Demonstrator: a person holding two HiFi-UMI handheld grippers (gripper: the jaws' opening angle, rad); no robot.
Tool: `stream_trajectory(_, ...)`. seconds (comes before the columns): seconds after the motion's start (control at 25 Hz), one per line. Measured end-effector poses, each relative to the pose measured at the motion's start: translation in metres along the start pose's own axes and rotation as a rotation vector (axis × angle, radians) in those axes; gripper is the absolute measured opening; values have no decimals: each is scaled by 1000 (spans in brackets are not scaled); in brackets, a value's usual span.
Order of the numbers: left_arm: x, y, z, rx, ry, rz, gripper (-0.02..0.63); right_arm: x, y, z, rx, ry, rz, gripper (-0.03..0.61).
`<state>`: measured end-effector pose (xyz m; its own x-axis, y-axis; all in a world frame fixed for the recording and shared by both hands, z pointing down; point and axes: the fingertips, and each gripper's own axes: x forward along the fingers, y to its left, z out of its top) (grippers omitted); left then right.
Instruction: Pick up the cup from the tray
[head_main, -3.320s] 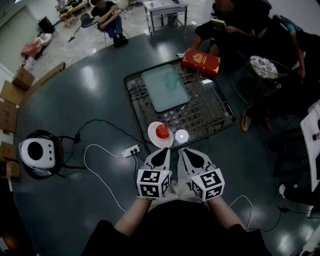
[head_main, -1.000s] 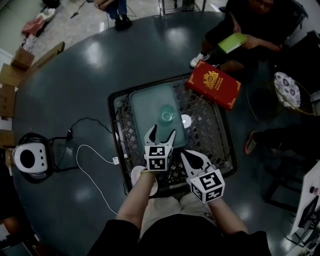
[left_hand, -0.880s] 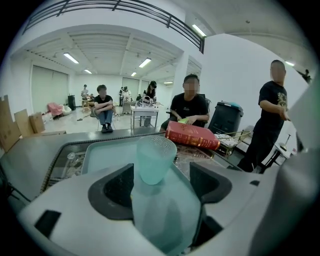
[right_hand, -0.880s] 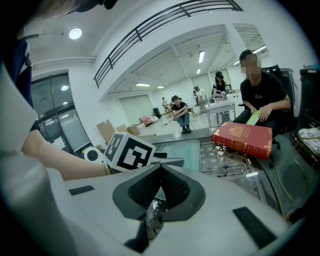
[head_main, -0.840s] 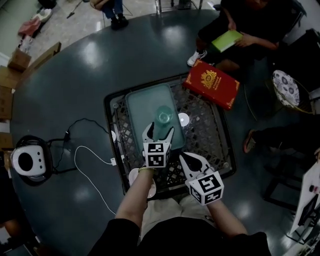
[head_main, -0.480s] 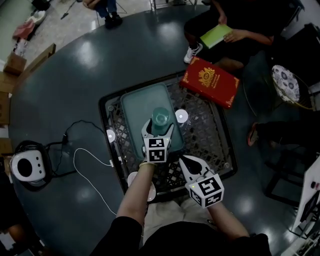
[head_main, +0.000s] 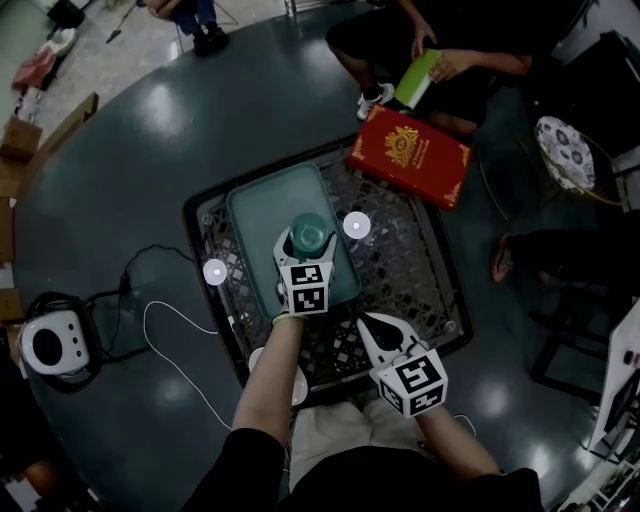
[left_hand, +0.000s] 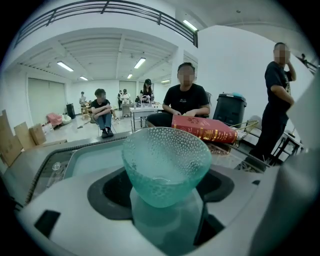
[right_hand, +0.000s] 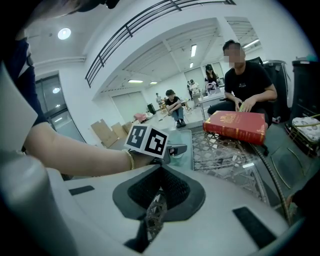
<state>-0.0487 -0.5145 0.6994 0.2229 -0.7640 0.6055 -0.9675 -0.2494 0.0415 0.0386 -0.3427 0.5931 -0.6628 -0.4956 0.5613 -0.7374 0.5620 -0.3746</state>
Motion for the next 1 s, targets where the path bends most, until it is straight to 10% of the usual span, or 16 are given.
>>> stream_trajectory(1.0, -75, -22, 26, -10, -37, -14, 373, -22, 18, 21, -65, -75, -9, 9)
